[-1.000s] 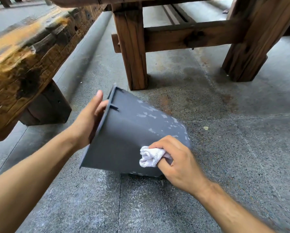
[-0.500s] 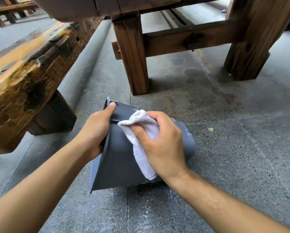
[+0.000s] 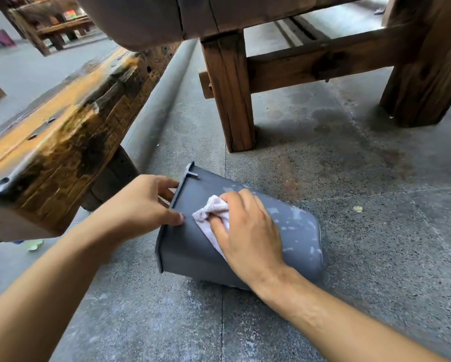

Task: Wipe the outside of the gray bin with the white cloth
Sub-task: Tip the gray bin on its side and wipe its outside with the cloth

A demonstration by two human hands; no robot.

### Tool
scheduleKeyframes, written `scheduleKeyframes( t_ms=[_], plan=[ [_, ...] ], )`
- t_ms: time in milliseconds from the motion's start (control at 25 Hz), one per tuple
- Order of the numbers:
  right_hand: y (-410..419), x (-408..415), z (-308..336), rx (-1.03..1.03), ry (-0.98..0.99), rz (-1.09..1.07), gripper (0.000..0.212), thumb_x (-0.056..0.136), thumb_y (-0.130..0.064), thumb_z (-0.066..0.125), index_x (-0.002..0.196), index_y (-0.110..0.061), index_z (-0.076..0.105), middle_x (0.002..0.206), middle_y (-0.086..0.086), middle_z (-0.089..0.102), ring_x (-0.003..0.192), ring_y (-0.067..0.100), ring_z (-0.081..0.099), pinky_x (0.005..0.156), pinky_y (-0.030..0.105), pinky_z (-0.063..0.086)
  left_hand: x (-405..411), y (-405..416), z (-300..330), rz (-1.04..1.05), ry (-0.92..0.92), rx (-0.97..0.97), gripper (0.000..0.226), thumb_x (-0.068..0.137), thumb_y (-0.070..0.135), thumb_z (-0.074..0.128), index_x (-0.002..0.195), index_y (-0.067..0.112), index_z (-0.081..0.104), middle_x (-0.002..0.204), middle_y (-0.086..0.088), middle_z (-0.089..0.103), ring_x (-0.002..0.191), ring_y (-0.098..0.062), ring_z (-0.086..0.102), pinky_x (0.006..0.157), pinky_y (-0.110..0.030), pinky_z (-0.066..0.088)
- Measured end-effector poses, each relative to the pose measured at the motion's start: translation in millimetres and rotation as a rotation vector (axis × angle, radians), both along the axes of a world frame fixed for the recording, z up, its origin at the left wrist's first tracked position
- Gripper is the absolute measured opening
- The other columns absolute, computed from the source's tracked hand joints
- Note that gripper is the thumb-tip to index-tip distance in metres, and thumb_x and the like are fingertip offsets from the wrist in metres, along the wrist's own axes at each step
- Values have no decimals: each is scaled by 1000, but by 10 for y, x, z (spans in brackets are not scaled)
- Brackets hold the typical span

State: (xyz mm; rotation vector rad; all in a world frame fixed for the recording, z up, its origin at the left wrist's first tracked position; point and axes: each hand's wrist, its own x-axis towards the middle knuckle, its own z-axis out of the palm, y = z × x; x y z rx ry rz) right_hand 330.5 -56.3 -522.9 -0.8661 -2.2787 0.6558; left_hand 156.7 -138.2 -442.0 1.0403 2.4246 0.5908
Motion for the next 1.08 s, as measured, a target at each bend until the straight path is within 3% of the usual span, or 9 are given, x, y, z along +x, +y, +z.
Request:
scheduleKeyframes(
  t_ms=[120, 240, 360, 480, 640, 720, 840, 960, 1080],
  plan=[
    [-28, -60, -6, -83, 92, 16, 31, 88, -34, 63, 116, -22, 55, 113, 1, 59, 108, 26, 56, 82, 42, 50, 37, -35, -26, -53, 111, -16, 86, 55, 16, 92, 130, 39, 58, 95, -2, 67, 70, -16, 65, 66, -31, 53],
    [-90, -111, -14, -118, 207, 32, 35, 87, -31, 63, 119, -24, 49, 115, 0, 60, 105, 25, 57, 81, 39, 47, 65, -23, -30, -128, 202, -55, 69, 45, 34, 89, 106, 52, 61, 78, 2, 60, 62, -9, 55, 55, -26, 39],
    [-152, -161, -60, -32, 105, 46, 32, 89, -32, 61, 118, -21, 53, 112, 3, 56, 104, 28, 58, 75, 43, 52, 80, 11, -39, -190, 322, -109, 55, 45, 41, 86, 93, 53, 62, 77, 13, 58, 70, -3, 56, 56, -21, 39],
    [-90, -104, -133, 45, 2, 1, 33, 89, -38, 48, 114, -19, 57, 109, 5, 57, 103, 29, 59, 71, 44, 55, 42, 16, -91, -197, 386, -125, 63, 48, 42, 89, 107, 50, 68, 88, 13, 58, 82, -11, 56, 61, -14, 37],
    [66, 185, -379, 76, -39, -105, 31, 87, -35, 61, 113, -18, 60, 105, 5, 60, 97, 29, 59, 73, 41, 52, -12, -48, -138, -174, 412, -159, 65, 49, 44, 92, 108, 51, 68, 90, 5, 59, 84, -17, 54, 64, -29, 39],
    [158, 376, -532, 109, -60, -168, 32, 86, -31, 67, 113, -16, 61, 101, 5, 61, 93, 29, 59, 72, 39, 49, -31, -89, -157, -147, 400, -167, 61, 49, 44, 93, 103, 54, 66, 87, 7, 57, 82, -17, 52, 61, -29, 38],
    [336, 637, -697, 84, -60, -232, 30, 88, -30, 62, 114, -15, 58, 101, 6, 58, 90, 27, 55, 68, 35, 46, -61, -105, -159, -113, 291, -152, 54, 46, 41, 96, 89, 53, 65, 74, 10, 50, 65, -13, 48, 53, -26, 33],
    [521, 859, -791, 1, -47, -329, 25, 90, -29, 63, 112, -21, 52, 98, 0, 52, 78, 23, 50, 64, 30, 36, -78, -119, -162, -126, 240, -150, 59, 45, 41, 97, 95, 47, 68, 69, 7, 44, 55, -9, 44, 49, -29, 29],
    [669, 1018, -869, -146, -51, -404, 22, 92, -28, 62, 109, -26, 48, 101, 3, 56, 75, 26, 50, 64, 33, 36, -94, -149, -172, -130, 249, -165, 67, 46, 55, 92, 108, 46, 66, 66, 6, 49, 53, -7, 46, 49, -27, 30]
  ],
)
